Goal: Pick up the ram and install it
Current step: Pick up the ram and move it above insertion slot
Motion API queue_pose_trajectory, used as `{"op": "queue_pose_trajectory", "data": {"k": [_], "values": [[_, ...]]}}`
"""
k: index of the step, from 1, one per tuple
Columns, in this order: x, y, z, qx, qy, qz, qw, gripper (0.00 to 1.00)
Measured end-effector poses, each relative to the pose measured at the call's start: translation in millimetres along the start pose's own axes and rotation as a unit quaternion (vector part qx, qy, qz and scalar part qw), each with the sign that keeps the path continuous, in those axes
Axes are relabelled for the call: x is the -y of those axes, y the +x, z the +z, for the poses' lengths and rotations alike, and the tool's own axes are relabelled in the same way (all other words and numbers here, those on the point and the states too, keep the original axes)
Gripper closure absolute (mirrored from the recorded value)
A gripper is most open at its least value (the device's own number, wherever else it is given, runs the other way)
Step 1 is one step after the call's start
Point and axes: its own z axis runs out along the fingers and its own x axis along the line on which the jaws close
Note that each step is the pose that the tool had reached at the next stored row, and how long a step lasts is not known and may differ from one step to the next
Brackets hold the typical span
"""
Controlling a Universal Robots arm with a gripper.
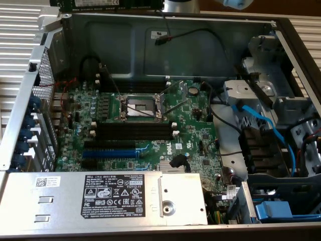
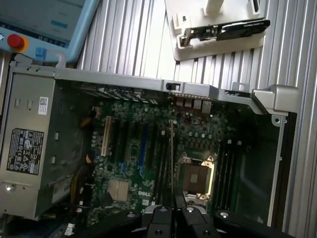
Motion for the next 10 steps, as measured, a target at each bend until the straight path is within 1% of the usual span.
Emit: {"op": "queue_pose_trajectory", "data": {"k": [4,10], "values": [[1.8,-0.5,-0.1,0.0004,-0.0008,0.011,0.9999,0.88],[9.6,-2.4,-0.5,0.0006,-0.0013,0.018,0.9998,0.88]]}}
